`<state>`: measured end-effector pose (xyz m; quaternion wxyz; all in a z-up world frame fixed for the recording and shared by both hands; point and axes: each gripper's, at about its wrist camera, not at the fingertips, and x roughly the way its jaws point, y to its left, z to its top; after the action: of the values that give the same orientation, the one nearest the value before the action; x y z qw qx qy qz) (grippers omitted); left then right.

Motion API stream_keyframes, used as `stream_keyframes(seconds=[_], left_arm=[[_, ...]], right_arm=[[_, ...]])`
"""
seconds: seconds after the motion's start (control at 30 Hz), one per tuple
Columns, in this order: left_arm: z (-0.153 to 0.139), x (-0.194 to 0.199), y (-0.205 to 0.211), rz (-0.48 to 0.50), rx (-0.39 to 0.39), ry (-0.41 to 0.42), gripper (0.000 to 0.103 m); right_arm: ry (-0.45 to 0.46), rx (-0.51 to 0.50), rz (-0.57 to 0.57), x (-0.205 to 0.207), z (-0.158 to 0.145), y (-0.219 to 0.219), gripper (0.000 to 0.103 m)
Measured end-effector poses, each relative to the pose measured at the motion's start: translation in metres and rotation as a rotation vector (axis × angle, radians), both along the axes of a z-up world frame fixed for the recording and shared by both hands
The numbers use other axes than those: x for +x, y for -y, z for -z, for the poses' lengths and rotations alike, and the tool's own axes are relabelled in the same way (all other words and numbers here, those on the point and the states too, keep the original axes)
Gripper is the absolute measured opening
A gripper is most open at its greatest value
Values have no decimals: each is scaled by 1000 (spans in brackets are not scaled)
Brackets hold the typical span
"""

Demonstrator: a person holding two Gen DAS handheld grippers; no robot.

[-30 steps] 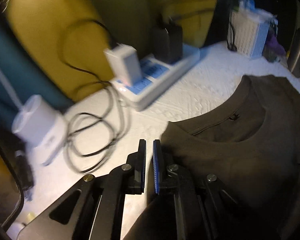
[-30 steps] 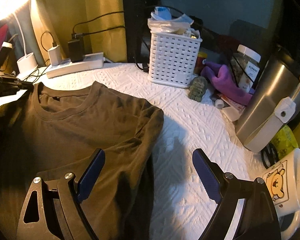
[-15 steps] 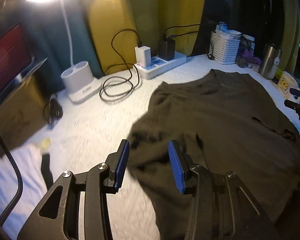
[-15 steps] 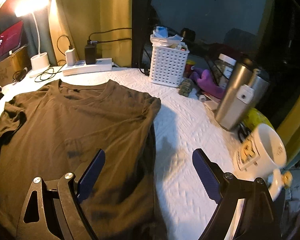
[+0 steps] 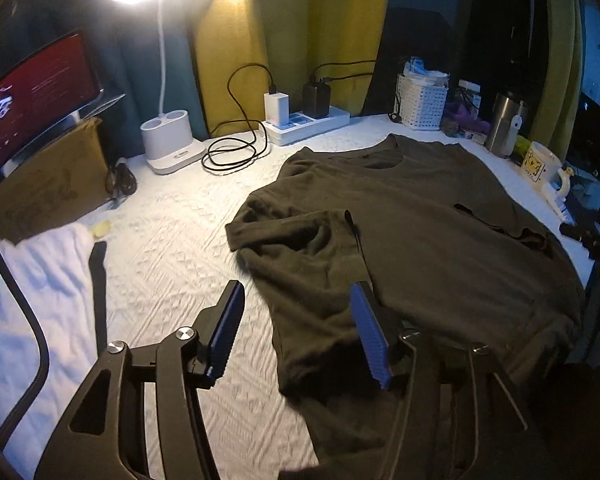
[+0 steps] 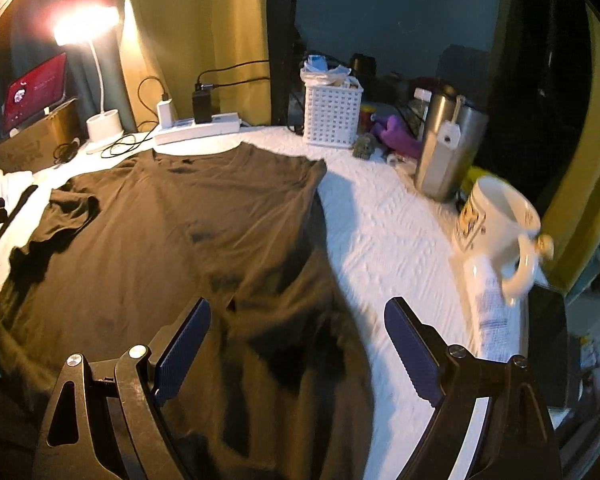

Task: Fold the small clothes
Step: 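Open the left gripper and lift it away from the shirt, then grasp the brown shirt hem with both grippers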

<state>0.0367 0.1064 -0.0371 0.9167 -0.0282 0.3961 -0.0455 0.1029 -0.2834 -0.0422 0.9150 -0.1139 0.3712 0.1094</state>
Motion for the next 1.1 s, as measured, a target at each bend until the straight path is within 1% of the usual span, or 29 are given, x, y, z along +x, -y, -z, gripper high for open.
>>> stream_keyframes(seconds=[0.07, 0.17, 0.27, 0.3, 0.33, 0.4, 0.43, 0.47, 0.53, 0.67, 0.73, 0.8, 0.83, 0.87, 0.9, 0.93, 0.97, 1.0, 1.03, 1.1], left_arm=[[-1, -12, -4, -19, -19, 3, 58], [2, -27, -7, -40, -26, -11, 60], [10, -43, -11, -58, -56, -35, 61], [14, -48, -13, -67, -70, -47, 61], [19, -52, -15, -76, -93, -61, 62], [29, -59, -19, -83, -138, -92, 63], [34, -63, -20, -91, -158, -106, 63], [38, -66, -21, -96, -168, -115, 63], [45, -71, -23, -105, -185, -130, 63], [52, -73, -27, -111, -253, -143, 63], [51, -74, -27, -116, -274, -129, 63], [50, -75, -28, -113, -278, -116, 63], [50, -76, -26, -104, -277, -115, 63], [49, -77, -24, -91, -275, -113, 62], [50, -77, -22, -77, -272, -115, 58], [50, -78, -18, -57, -271, -120, 44], [51, -78, -16, -43, -271, -127, 28], [51, -79, -15, -36, -268, -128, 20], [50, -80, -11, -15, -262, -125, 9], [45, -83, -9, -5, -255, -104, 8]], right_arm=[[-7, 9, 4, -10, 3, 1, 89], [-13, 22, 12, -24, 7, 4, 89], [-27, 46, 20, -36, 10, 10, 79], [-32, 49, 23, -39, 12, 12, 77], [-37, 51, 25, -42, 13, 14, 76], [-50, 55, 25, -48, 17, 16, 69], [-57, 60, 25, -50, 18, 17, 68], [-65, 70, 24, -54, 20, 18, 66], [-79, 76, 15, -62, 24, 18, 64], [-119, 105, 8, -71, 34, 20, 64], [-139, 112, 9, -73, 40, 19, 64], [-154, 127, 6, -75, 44, 19, 63], [-165, 126, 3, -75, 46, 17, 59], [-177, 119, -3, -75, 50, 14, 49], [-188, 118, -11, -76, 53, 12, 43], [-193, 120, -18, -77, 54, 10, 39], [-189, 115, -31, -79, 55, 7, 29], [-185, 105, -42, -80, 54, 5, 12], [-173, 88, -53, -82, 51, 3, 10], [-144, 80, -58, -82, 43, 3, 9]])
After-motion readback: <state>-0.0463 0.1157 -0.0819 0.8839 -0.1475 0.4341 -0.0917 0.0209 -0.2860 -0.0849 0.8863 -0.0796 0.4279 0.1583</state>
